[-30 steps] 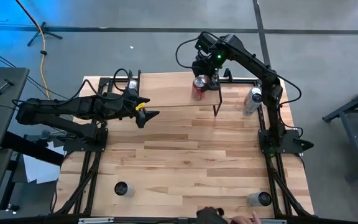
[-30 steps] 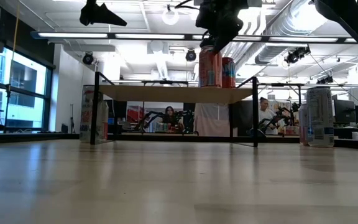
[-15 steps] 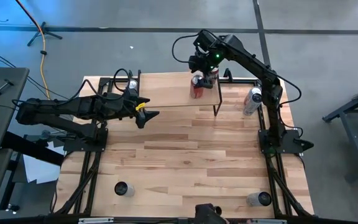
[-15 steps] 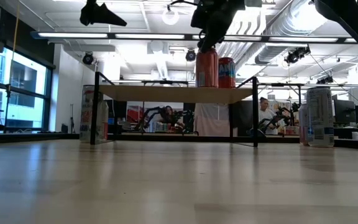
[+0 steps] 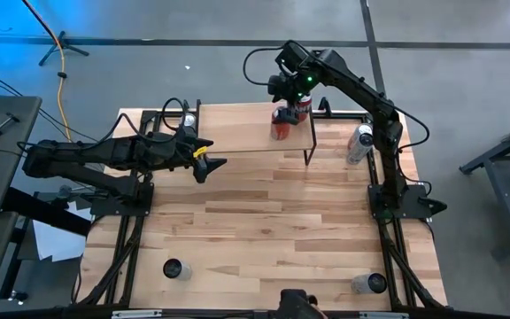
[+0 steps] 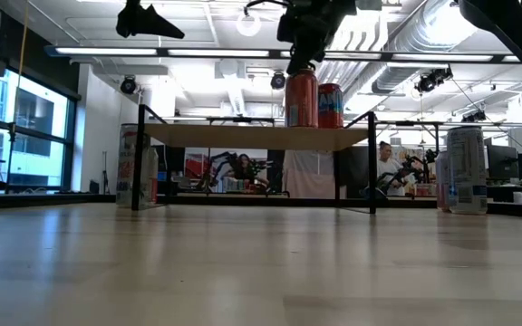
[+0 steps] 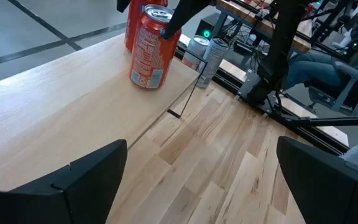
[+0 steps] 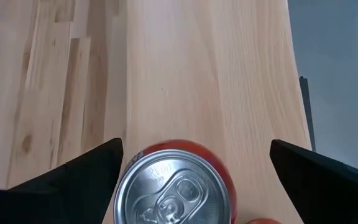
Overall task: Place canned beverage on shelf
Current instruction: Put the orange soda can on the shelf
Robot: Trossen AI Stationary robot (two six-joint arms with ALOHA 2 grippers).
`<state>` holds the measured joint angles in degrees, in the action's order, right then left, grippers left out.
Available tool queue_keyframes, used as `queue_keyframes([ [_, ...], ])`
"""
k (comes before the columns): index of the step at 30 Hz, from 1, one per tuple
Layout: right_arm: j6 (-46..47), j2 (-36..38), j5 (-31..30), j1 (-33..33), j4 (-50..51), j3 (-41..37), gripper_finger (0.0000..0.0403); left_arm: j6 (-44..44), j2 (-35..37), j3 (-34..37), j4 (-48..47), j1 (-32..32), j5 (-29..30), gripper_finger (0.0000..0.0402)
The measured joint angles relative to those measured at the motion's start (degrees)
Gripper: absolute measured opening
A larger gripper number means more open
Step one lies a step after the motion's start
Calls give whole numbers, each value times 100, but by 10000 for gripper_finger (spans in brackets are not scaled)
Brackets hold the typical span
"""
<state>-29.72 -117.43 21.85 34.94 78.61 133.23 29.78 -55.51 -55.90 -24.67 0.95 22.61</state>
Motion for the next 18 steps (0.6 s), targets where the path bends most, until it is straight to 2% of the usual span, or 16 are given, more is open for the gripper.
queue_keyframes([
  [6, -173, 8, 132, 0, 394, 0, 392, 1, 0, 0, 4, -1, -94, 376],
  [14, -223, 9, 24, -43, 700, 0, 385, 2, 0, 2, 8, 0, -140, 376],
  [18, -353, 9, -238, -175, 774, 4, 378, 14, 0, 0, 11, 0, -140, 376],
])
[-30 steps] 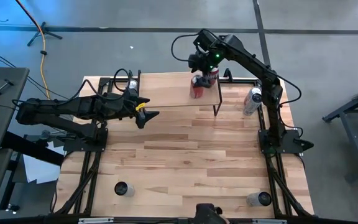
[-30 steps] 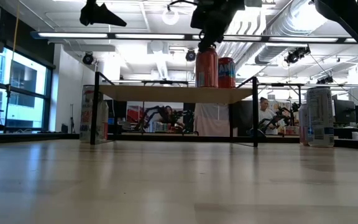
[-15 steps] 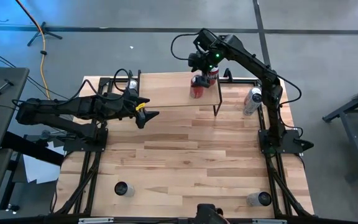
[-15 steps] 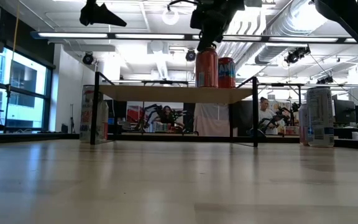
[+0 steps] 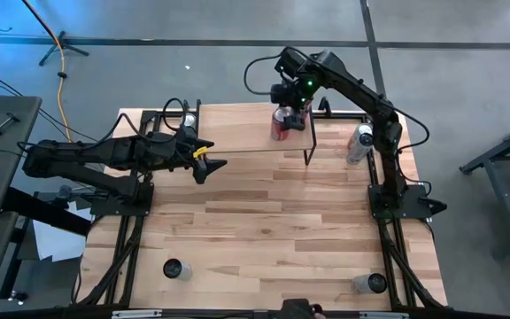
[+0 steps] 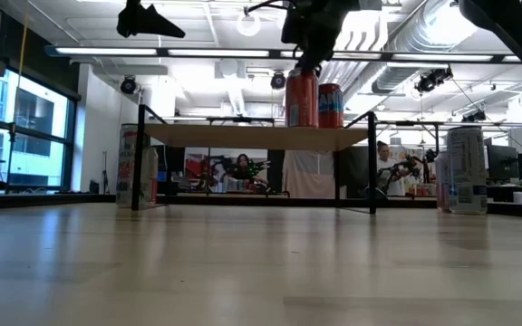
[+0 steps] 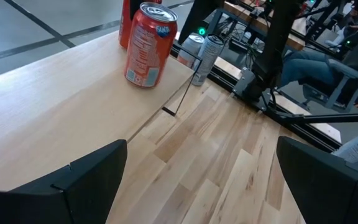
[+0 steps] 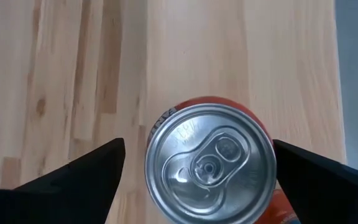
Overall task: Place canned beverage on shelf
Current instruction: Put the orange soda can on the shelf
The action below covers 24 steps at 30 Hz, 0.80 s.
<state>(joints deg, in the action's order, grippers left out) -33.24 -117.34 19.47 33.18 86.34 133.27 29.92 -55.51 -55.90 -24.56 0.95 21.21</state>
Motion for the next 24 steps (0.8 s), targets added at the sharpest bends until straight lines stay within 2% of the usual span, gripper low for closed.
queue_keyframes([
  [4, -167, 0, -186, -148, 20, 0, 359, 2, 0, 1, 0, 0, -4, 376],
  [9, -284, 0, -651, -294, 20, 0, 317, 2, 0, 0, 0, 0, -4, 376],
  [14, -118, 2, -747, -355, -2, 2, 285, 2, 0, 0, 0, 0, -4, 376],
  [19, 1526, 9, -1650, -516, -203, 4, 285, -11, 0, 0, 0, 0, -6, 376],
  [24, 3905, 9, -1846, -674, -133, 4, 285, -110, 0, 0, 0, 0, -7, 376],
])
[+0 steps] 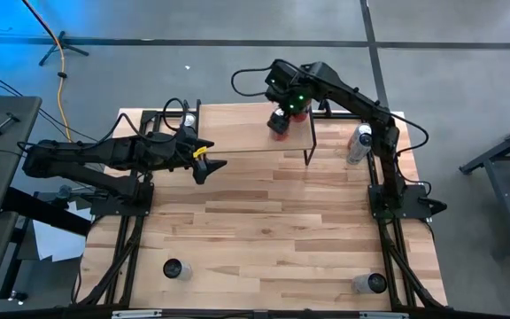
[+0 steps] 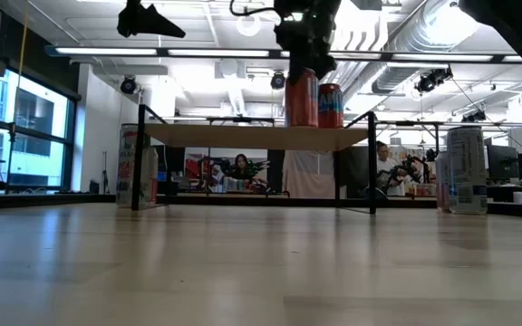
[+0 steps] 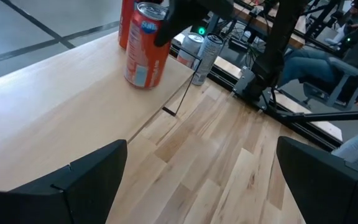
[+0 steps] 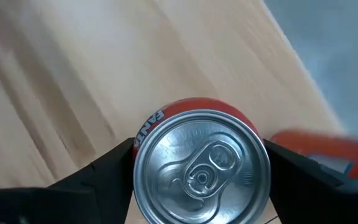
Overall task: Place canned beverage on shelf
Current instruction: Put the orange soda can on the shelf
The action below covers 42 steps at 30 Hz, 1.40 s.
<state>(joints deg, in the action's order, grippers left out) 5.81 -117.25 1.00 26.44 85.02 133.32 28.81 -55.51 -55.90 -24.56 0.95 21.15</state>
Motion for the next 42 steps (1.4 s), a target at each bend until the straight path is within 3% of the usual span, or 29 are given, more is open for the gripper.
queue_keyframes([
  [4, 1056, 5, -141, -196, 138, 7, 285, -196, 0, 1, 0, 0, 1, 376],
  [14, 3187, 42, -1282, -493, 537, 2, 285, -327, 1, 1, -164, -1, -235, 376],
  [20, 4018, 90, -1529, -481, 552, 0, 285, -393, 2, 0, -160, 0, -372, 376],
  [33, 4583, 588, -1888, -582, 505, -187, 285, -600, 1, 0, -173, 0, -564, 376],
  [42, 4903, 1394, -1988, -547, 444, -1569, 285, -509, 2, 0, -175, 0, -564, 376],
])
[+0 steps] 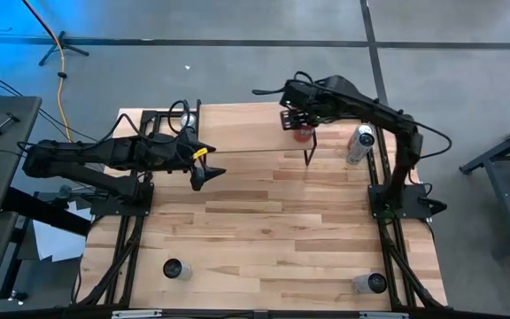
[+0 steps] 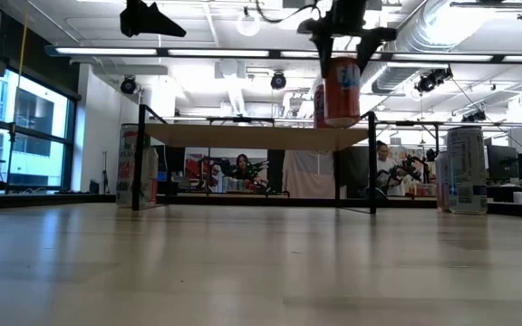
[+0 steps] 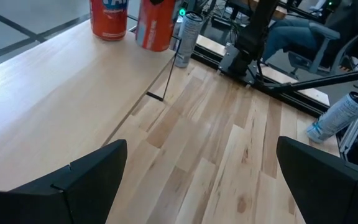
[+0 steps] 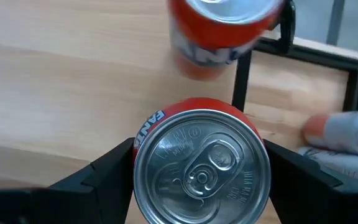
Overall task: Place canned beverage on shelf
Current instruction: Put the orange soda can on the shelf
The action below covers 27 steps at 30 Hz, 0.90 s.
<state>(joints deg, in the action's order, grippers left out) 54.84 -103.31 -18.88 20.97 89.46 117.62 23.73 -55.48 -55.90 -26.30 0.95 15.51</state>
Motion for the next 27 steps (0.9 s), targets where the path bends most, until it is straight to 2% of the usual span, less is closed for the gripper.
queue_keyframes([
  [5, 188, 324, -36, 70, -215, -309, 285, 0, 0, 0, 26, -9, 2, 376],
  [11, 67, 241, -80, 76, -509, -320, 285, 13, 0, 0, 92, -17, 2, 376],
  [15, 103, 127, -58, 130, -271, -328, 292, 149, -1, 1, 93, -17, 4, 376],
  [27, 40, 61, -28, 203, -440, -321, 301, 173, 0, 2, 94, -17, 4, 376],
])
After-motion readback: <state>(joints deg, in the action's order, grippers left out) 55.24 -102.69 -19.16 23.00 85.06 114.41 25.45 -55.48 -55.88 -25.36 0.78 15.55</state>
